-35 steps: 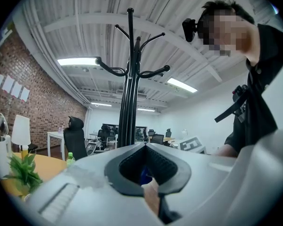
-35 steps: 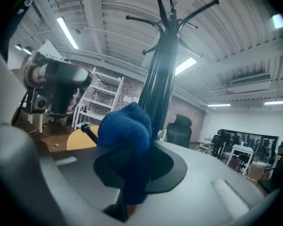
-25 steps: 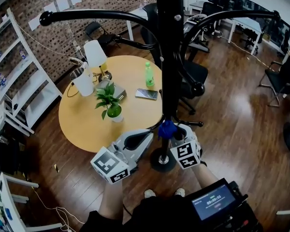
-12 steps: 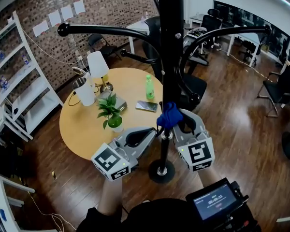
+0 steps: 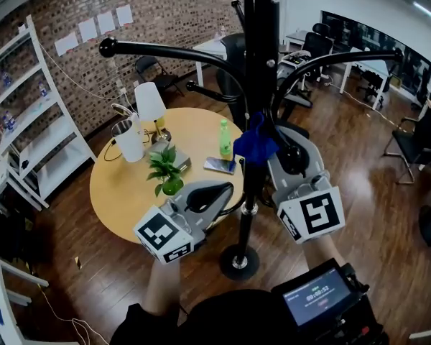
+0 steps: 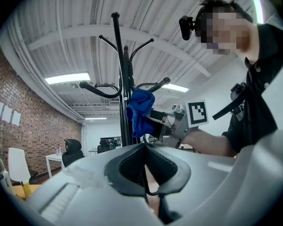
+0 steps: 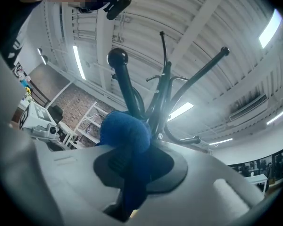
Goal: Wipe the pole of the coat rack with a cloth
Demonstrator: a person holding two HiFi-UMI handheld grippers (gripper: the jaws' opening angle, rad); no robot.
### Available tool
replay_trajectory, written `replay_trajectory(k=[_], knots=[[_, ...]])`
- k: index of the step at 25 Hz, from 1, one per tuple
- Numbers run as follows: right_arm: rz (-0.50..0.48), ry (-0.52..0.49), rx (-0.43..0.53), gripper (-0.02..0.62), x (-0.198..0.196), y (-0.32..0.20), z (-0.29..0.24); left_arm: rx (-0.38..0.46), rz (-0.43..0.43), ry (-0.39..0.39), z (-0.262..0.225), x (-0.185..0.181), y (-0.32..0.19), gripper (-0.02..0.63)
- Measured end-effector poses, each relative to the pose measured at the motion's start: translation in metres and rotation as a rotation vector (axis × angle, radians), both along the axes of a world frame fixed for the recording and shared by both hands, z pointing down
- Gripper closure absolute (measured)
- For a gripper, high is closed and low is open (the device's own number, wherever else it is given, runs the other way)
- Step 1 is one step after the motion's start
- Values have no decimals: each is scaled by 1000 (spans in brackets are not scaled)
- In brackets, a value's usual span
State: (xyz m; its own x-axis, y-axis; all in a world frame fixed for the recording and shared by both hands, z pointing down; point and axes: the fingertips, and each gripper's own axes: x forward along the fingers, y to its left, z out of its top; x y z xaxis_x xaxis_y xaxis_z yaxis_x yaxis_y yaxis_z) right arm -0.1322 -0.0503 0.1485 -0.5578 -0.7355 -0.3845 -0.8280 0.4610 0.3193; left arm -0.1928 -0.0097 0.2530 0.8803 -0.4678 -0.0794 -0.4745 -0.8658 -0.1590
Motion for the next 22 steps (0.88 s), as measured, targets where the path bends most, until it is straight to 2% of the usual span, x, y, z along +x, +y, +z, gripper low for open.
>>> replay_trajectory(k=[5,13,22], knots=[[-4,-20,2,543,-2,6,-6,13,-16,5,-4,-7,8,606],[-25,-60,-6,544,2,0,-9,-12,-23,9,4,-4,14,606],[-8,-90,-127,544,3,-8,57,-89,-24,32,26,1,23,606]])
